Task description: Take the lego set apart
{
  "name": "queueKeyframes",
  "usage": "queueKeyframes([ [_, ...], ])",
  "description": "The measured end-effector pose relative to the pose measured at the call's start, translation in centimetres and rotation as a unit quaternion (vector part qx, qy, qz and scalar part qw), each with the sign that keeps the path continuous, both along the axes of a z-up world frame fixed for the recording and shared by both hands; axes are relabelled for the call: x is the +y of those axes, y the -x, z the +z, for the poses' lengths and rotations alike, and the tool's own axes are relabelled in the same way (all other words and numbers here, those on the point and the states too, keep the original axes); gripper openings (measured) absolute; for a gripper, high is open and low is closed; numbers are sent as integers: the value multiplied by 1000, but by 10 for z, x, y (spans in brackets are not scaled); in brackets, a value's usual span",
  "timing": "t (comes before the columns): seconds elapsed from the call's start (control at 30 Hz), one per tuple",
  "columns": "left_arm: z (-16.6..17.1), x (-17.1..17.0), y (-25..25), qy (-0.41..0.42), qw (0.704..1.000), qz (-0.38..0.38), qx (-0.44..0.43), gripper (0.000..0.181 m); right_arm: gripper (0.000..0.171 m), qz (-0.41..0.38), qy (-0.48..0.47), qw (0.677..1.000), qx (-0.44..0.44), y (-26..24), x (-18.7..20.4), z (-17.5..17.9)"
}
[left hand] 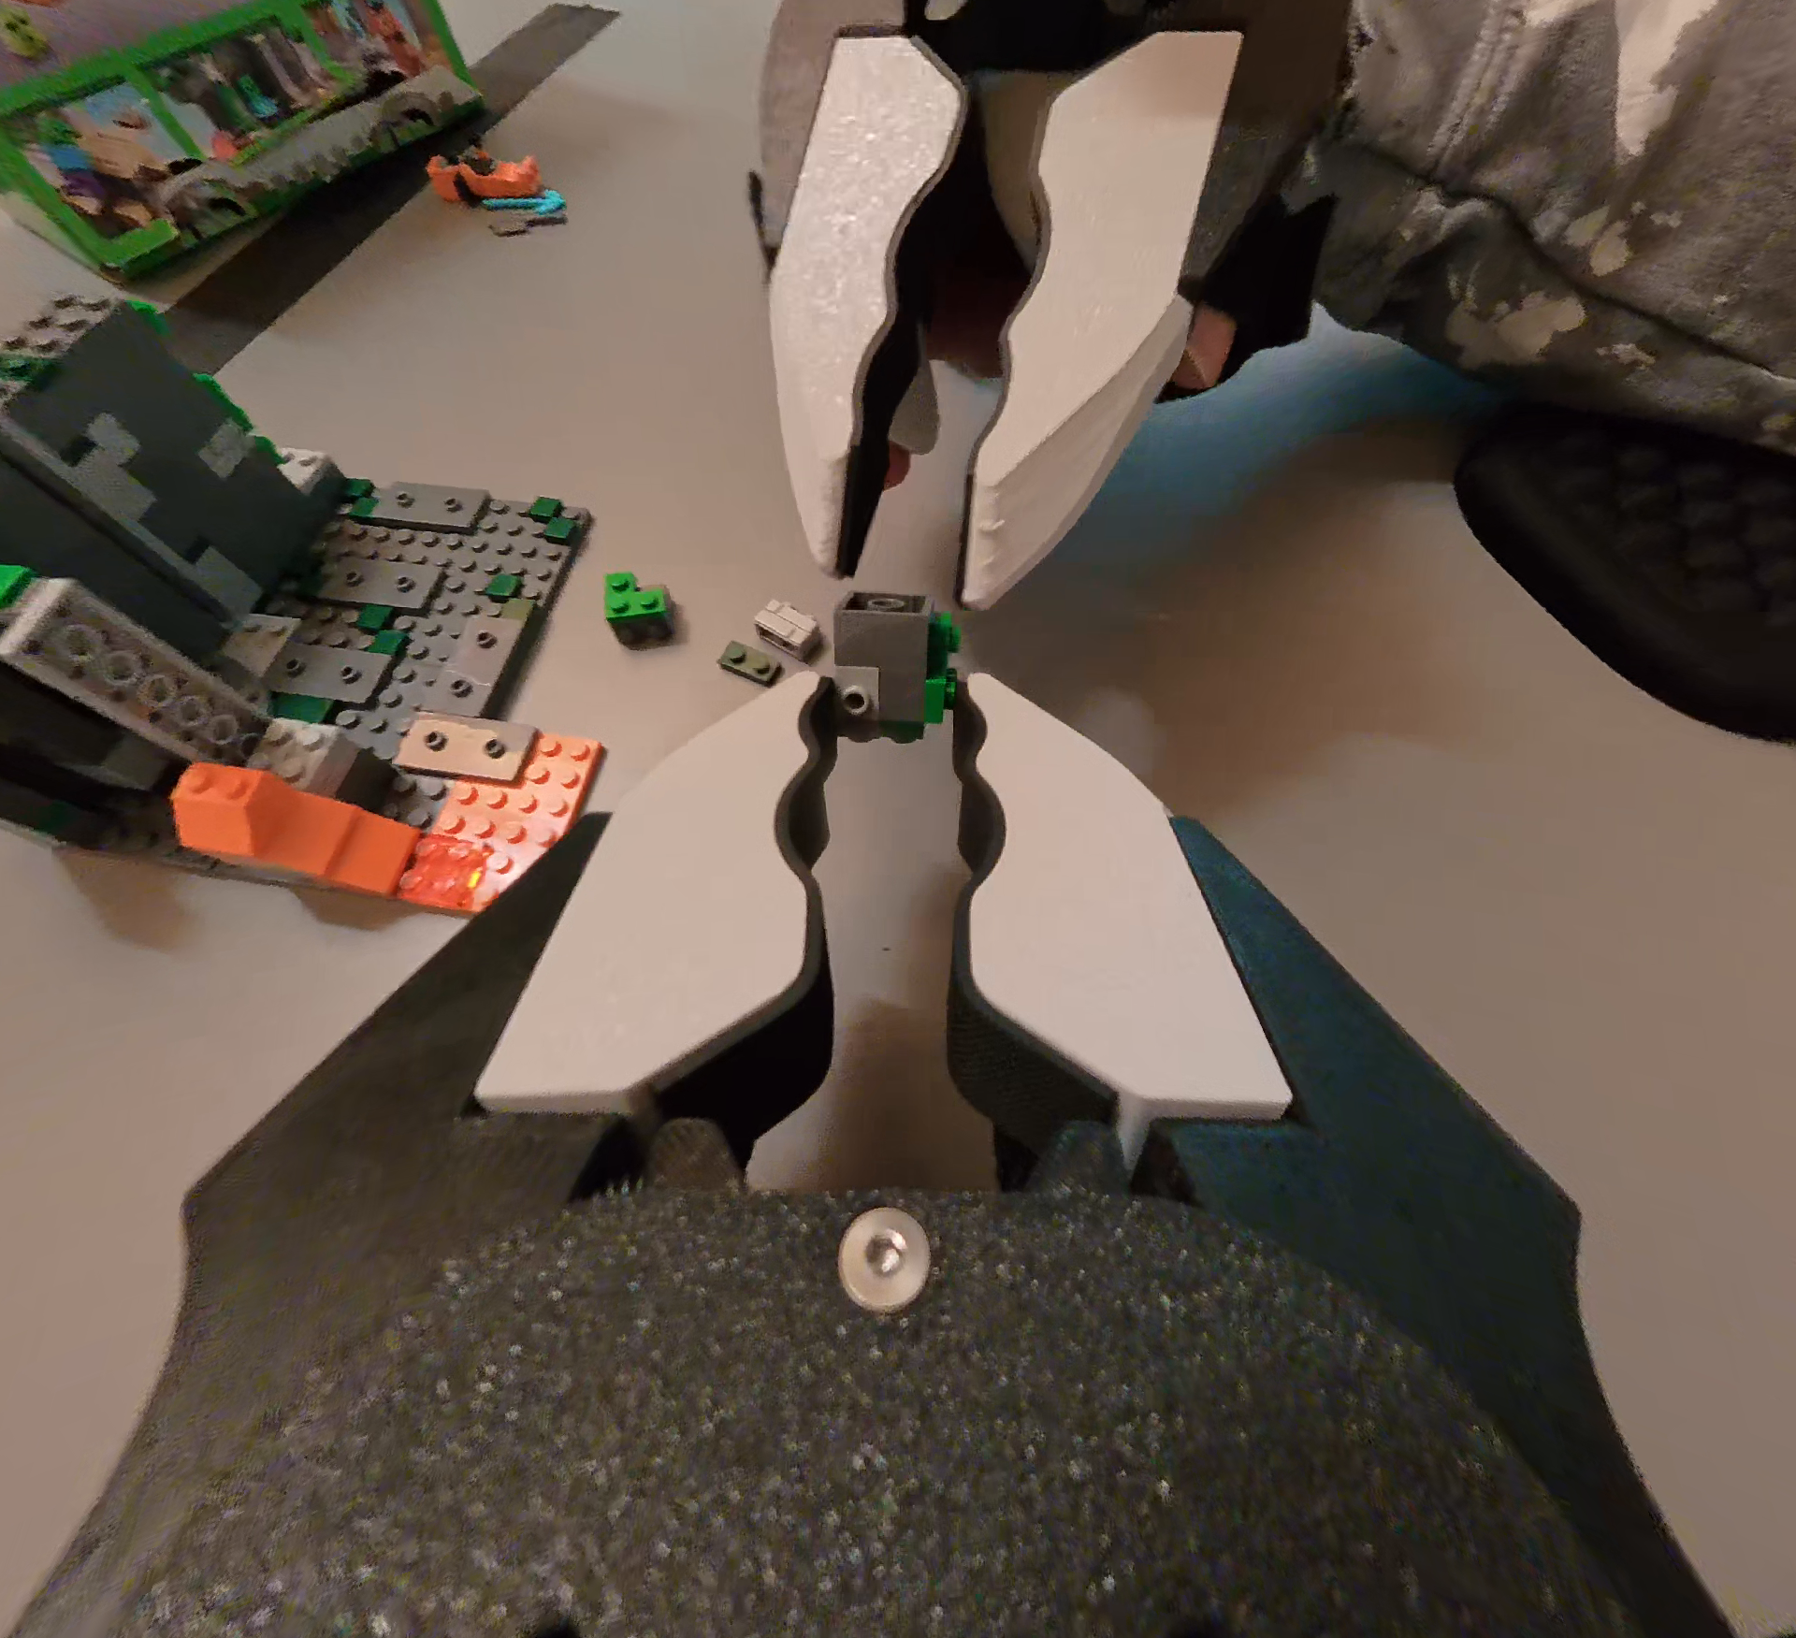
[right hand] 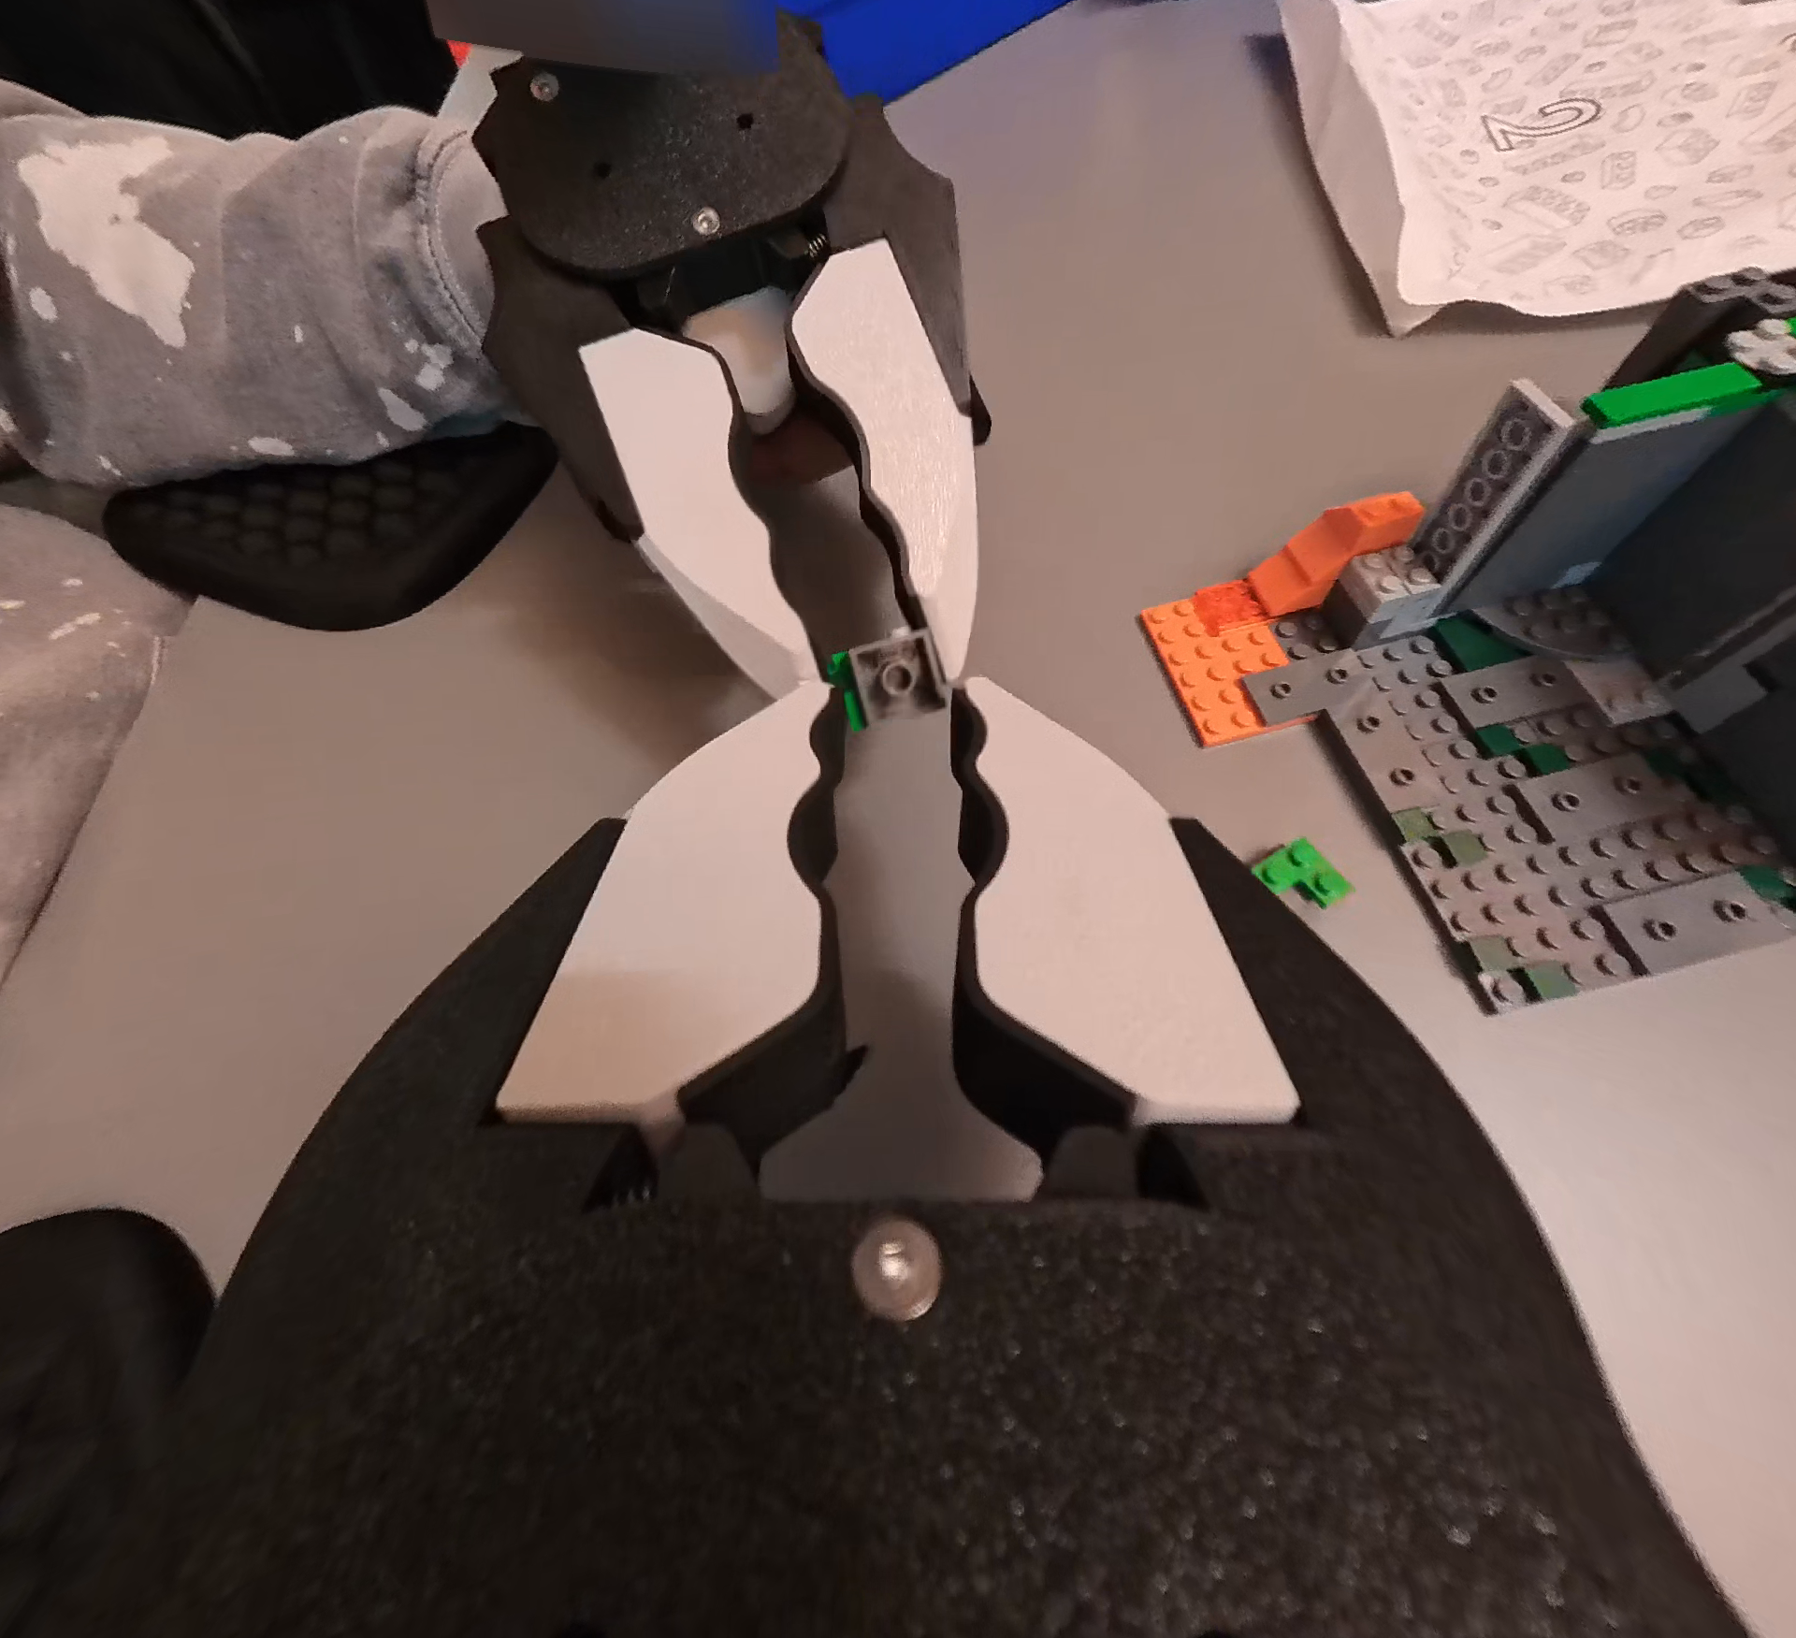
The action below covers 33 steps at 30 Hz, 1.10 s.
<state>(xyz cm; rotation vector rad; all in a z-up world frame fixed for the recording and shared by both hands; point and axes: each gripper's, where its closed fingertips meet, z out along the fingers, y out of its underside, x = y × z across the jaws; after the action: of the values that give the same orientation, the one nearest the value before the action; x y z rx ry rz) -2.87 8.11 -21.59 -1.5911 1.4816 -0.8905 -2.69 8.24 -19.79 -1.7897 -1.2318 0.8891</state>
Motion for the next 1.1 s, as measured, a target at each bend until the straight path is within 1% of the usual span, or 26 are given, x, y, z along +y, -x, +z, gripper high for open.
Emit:
queueKeyframes([
  [0.07, 1, 6, 1, -2, 1000, 15, -4, 23, 22, -4, 2, 1000, 1, -1, 1, 0],
  [0.23, 0, 7, 2, 1, 1000, 19, -1, 23, 24, -10, -2, 1000, -10, 3, 4, -6],
  [0.4, 5, 1, 0, 8, 1000, 1, -17, 23, 26, -3, 4, 1000, 10, 5, 2, -4],
  [0.53, 11, -10, 0, 25, 998, -32, -42, 22, 22, 29, 14, 999, 33, 7, -9, 3],
  [0.63, 19, -26, 2, 75, 991, -81, -73, 23, 22, 66, 28, 996, 45, 5, -22, 9],
  [0.7, 25, -38, 7, 132, 980, -121, -90, 24, 22, 91, 45, 994, 44, 3, -33, 11],
  [0.77, 27, -42, 10, 174, 970, -138, -101, 26, 22, 116, 56, 991, 40, 1, -44, 11],
  [0.87, 24, -44, 11, 204, 963, -146, -100, 35, 22, 148, 47, 988, 24, 5, -57, 11],
  [0.93, 25, -50, 12, 232, 953, -167, -103, 40, 22, 161, 29, 986, 21, 10, -61, 14],
  [1.03, 26, -62, 14, 260, 940, -197, -101, 40, 22, 178, 1, 984, 14, 17, -67, 16],
  [1.1, 26, -69, 15, 270, 933, -217, -95, 36, 22, 186, -8, 982, 7, 21, -71, 16],
])
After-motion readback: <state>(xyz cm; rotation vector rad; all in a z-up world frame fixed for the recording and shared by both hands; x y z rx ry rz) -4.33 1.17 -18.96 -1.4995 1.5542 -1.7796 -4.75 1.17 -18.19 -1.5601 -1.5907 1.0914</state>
